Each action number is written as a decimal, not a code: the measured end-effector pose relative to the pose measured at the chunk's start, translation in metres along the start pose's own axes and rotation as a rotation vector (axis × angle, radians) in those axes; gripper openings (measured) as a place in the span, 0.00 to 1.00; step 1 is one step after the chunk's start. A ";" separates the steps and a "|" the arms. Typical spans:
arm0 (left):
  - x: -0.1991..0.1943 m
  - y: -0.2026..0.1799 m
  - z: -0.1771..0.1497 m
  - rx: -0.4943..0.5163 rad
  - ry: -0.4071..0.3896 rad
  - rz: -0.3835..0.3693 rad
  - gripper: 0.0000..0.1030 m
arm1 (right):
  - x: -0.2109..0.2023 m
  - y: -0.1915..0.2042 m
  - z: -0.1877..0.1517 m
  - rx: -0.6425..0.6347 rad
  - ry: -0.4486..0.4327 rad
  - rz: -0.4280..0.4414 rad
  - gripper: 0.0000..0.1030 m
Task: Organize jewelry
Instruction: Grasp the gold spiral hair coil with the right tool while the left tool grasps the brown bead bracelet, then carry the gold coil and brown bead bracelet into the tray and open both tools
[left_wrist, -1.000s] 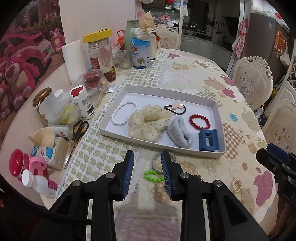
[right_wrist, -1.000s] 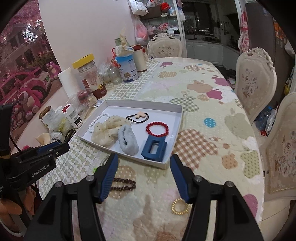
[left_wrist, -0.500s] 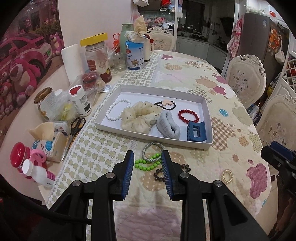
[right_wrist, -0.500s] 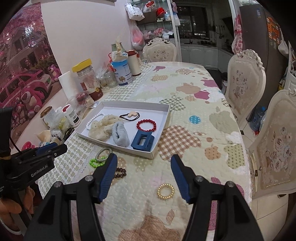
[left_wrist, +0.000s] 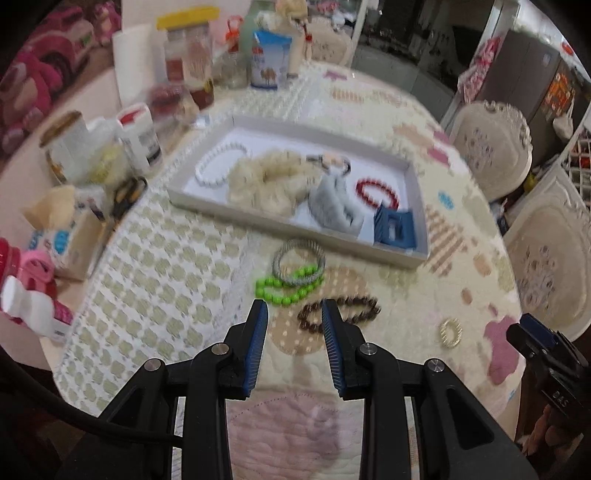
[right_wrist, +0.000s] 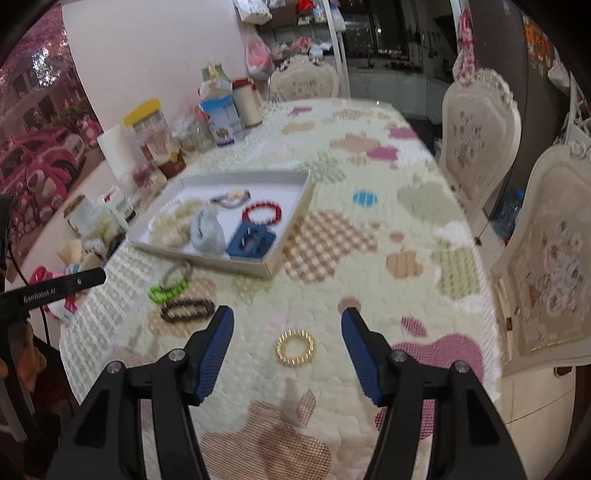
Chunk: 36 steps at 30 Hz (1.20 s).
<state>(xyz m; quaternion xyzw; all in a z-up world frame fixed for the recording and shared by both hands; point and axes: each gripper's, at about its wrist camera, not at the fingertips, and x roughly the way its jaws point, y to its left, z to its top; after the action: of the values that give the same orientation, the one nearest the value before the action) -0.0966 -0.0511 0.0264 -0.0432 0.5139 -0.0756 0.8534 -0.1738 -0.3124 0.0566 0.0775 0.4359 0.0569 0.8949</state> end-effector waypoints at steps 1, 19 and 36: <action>0.008 0.000 -0.003 0.006 0.020 -0.006 0.29 | 0.006 -0.003 -0.005 0.002 0.018 -0.002 0.62; 0.087 0.001 -0.003 -0.027 0.162 0.008 0.30 | 0.095 -0.009 -0.031 -0.040 0.158 -0.093 0.27; 0.045 0.005 0.012 -0.028 0.091 -0.071 0.08 | 0.067 -0.009 -0.015 -0.012 0.068 -0.006 0.09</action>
<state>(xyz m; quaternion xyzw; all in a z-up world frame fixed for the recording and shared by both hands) -0.0647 -0.0542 -0.0084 -0.0699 0.5512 -0.1007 0.8253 -0.1444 -0.3083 -0.0058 0.0687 0.4659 0.0596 0.8801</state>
